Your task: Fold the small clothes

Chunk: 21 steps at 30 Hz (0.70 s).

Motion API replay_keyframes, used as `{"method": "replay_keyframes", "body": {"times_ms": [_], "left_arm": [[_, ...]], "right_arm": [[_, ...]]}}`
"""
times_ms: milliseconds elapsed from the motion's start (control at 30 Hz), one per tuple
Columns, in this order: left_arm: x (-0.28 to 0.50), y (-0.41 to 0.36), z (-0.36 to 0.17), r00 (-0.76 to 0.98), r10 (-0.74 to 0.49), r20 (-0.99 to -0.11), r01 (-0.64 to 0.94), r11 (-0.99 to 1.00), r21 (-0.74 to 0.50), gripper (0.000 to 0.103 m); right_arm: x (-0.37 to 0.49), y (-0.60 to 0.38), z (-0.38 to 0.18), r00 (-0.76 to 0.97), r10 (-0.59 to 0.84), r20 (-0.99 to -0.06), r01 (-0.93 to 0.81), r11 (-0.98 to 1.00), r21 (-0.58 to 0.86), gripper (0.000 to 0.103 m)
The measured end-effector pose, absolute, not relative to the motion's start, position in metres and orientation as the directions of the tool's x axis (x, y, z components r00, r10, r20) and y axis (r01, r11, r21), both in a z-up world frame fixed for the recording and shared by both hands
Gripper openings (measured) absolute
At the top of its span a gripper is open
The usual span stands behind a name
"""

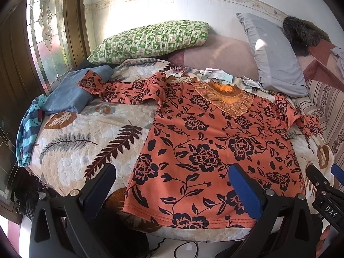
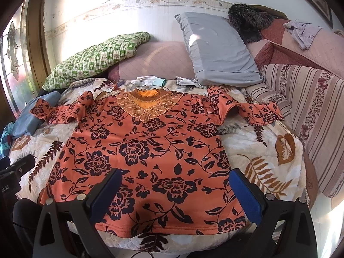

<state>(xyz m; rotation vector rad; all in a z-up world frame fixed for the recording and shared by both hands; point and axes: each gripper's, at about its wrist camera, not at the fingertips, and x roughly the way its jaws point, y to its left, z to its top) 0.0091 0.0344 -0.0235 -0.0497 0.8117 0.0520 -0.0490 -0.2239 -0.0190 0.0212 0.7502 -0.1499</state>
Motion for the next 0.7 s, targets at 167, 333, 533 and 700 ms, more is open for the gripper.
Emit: {"method": "replay_keyframes", "body": {"times_ms": [167,333,533,700], "left_arm": [[0.009,0.036,-0.024,0.689,0.022,-0.724,-0.066,0.997,-0.033,0.103],[0.01,0.037,-0.024,0.684,0.018,-0.729,-0.069,0.997,-0.04,0.103],[0.012,0.04,-0.026,0.674,0.011,-0.738,-0.077,0.995,-0.056,0.103],[0.023,0.04,-0.037,0.648,0.021,-0.761,-0.085,0.995,-0.045,0.103]], "right_arm": [[-0.049,-0.225,-0.016,0.727,-0.135,-0.673,0.15,0.988,-0.037,0.101],[-0.049,-0.225,-0.016,0.725,-0.135,-0.675,0.148,0.988,-0.038,0.101],[-0.045,-0.224,-0.018,0.718,-0.12,-0.686,0.139,0.99,-0.027,0.101],[-0.033,-0.249,-0.027,0.688,-0.029,-0.725,0.153,0.983,0.105,0.101]]}}
